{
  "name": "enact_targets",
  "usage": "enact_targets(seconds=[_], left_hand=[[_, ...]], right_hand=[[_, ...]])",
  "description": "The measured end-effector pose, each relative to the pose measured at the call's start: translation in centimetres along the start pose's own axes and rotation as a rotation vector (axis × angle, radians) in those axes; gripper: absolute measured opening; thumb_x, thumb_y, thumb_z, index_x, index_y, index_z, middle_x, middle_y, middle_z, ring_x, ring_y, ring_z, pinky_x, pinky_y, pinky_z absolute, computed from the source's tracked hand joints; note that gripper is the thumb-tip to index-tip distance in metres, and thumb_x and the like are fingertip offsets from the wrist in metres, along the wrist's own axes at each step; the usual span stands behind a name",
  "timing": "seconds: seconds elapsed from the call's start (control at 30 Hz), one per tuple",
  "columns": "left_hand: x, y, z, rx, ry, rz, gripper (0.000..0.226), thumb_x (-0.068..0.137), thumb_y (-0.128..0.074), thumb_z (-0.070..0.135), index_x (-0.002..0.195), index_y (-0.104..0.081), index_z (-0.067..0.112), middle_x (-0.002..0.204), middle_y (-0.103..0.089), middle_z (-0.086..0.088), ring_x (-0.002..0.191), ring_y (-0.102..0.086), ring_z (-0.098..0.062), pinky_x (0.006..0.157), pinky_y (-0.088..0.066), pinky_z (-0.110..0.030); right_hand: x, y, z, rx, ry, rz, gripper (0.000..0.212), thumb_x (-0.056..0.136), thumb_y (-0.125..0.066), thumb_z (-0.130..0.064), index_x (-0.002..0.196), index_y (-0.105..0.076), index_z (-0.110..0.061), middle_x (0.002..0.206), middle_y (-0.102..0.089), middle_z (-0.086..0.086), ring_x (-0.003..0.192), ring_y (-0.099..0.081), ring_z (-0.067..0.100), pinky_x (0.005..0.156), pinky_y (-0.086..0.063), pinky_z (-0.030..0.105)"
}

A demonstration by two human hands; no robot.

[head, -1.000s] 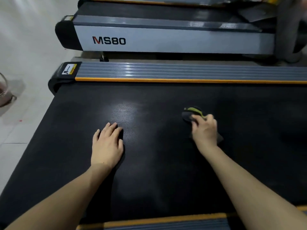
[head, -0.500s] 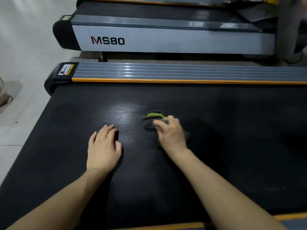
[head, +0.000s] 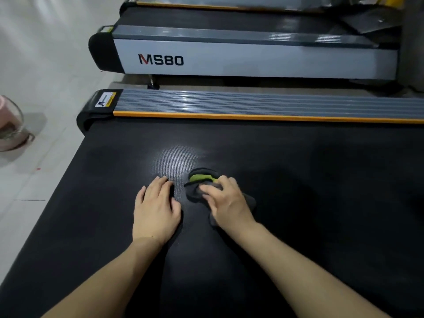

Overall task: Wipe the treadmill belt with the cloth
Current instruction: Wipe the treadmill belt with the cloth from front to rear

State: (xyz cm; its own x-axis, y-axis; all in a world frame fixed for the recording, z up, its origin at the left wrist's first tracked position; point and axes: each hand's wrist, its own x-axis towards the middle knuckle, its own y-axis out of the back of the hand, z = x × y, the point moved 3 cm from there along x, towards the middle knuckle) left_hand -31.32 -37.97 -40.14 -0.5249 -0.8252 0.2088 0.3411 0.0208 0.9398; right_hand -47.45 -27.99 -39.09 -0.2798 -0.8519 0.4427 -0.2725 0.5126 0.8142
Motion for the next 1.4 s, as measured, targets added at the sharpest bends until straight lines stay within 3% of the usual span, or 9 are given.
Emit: enact_targets(seconds=[0.1,0.27,0.37,0.57,0.67,0.87,1.17,1.3,1.4], left_hand=[[0.2,-0.4,0.2,0.060,-0.019,-0.045,0.053,0.090,-0.037,0.037,0.134,-0.060,0.018,0.150,-0.051,0.000,0.146,-0.037,-0.018,0.120,-0.025,-0.051],[0.3,-0.5,-0.1,0.052,-0.016,-0.039,0.051,0.091,-0.038,0.037,0.135,-0.057,0.020,0.149,-0.049,0.003,0.147,-0.034,-0.016,0.121,-0.022,-0.051],[0.3,-0.5,-0.1,0.064,-0.034,-0.058,0.051,0.092,-0.038,0.038,0.136,-0.056,0.020,0.150,-0.048,0.003,0.147,-0.034,-0.017,0.121,-0.022,-0.051],[0.3,-0.5,-0.1,0.076,-0.022,-0.087,0.050,0.092,-0.038,0.038,0.136,-0.054,0.021,0.151,-0.048,0.003,0.148,-0.033,-0.017,0.122,-0.020,-0.050],[0.4,-0.4,0.0,0.074,-0.020,-0.095,0.050,0.092,-0.039,0.038,0.136,-0.055,0.021,0.151,-0.048,0.003,0.148,-0.033,-0.017,0.122,-0.019,-0.049],[0.5,-0.5,-0.1,0.043,-0.015,-0.063,0.048,0.091,-0.042,0.036,0.135,-0.055,0.022,0.152,-0.048,0.006,0.148,-0.033,-0.014,0.121,-0.021,-0.049],[0.4,-0.2,0.0,0.003,0.001,-0.076,0.053,0.091,-0.034,0.035,0.137,-0.056,0.018,0.153,-0.047,0.004,0.149,-0.032,-0.013,0.122,-0.020,-0.049],[0.5,-0.1,0.0,-0.004,0.000,-0.084,0.054,0.090,-0.034,0.035,0.136,-0.056,0.018,0.153,-0.048,0.004,0.149,-0.033,-0.014,0.122,-0.020,-0.049],[0.5,-0.4,0.0,0.003,0.000,-0.082,0.053,0.091,-0.036,0.034,0.138,-0.055,0.019,0.153,-0.047,0.005,0.149,-0.031,-0.012,0.123,-0.018,-0.048]], right_hand=[[5.1,-1.3,3.5,-0.021,0.059,0.024,0.022,0.088,-0.062,-0.028,0.106,-0.074,-0.025,0.095,-0.059,0.006,0.081,-0.051,0.030,0.075,-0.051,0.041],[17.4,-5.6,8.0,-0.067,-0.147,0.035,0.019,0.093,-0.061,-0.031,0.106,-0.075,-0.028,0.097,-0.059,0.007,0.091,-0.051,0.034,0.082,-0.049,0.046],[18.0,-5.5,7.5,-0.043,-0.180,0.017,0.019,0.093,-0.063,-0.027,0.107,-0.075,-0.027,0.098,-0.059,0.007,0.093,-0.050,0.033,0.089,-0.044,0.033],[4.9,-0.9,3.0,0.132,0.247,-0.141,0.019,0.093,-0.066,-0.025,0.110,-0.075,-0.024,0.102,-0.062,0.005,0.084,-0.050,0.024,0.078,-0.044,0.029],[6.9,-1.5,3.7,0.069,0.398,-0.169,0.020,0.096,-0.061,-0.030,0.110,-0.074,-0.026,0.097,-0.061,0.007,0.081,-0.051,0.026,0.075,-0.046,0.033],[21.1,-6.6,7.4,-0.074,-0.096,-0.023,0.023,0.091,-0.061,-0.032,0.108,-0.075,-0.030,0.100,-0.063,0.009,0.098,-0.056,0.037,0.089,-0.047,0.040],[-0.1,0.9,0.2,0.078,0.203,-0.143,0.020,0.094,-0.062,-0.028,0.112,-0.071,-0.026,0.100,-0.060,0.009,0.085,-0.053,0.029,0.075,-0.048,0.042],[4.3,-0.3,2.8,-0.016,0.276,-0.108,0.019,0.093,-0.063,-0.031,0.110,-0.071,-0.026,0.097,-0.060,0.008,0.082,-0.055,0.032,0.069,-0.050,0.045],[11.3,-2.4,5.9,-0.080,-0.008,0.067,0.023,0.091,-0.061,-0.031,0.110,-0.073,-0.027,0.097,-0.060,0.008,0.088,-0.055,0.034,0.077,-0.051,0.048]])
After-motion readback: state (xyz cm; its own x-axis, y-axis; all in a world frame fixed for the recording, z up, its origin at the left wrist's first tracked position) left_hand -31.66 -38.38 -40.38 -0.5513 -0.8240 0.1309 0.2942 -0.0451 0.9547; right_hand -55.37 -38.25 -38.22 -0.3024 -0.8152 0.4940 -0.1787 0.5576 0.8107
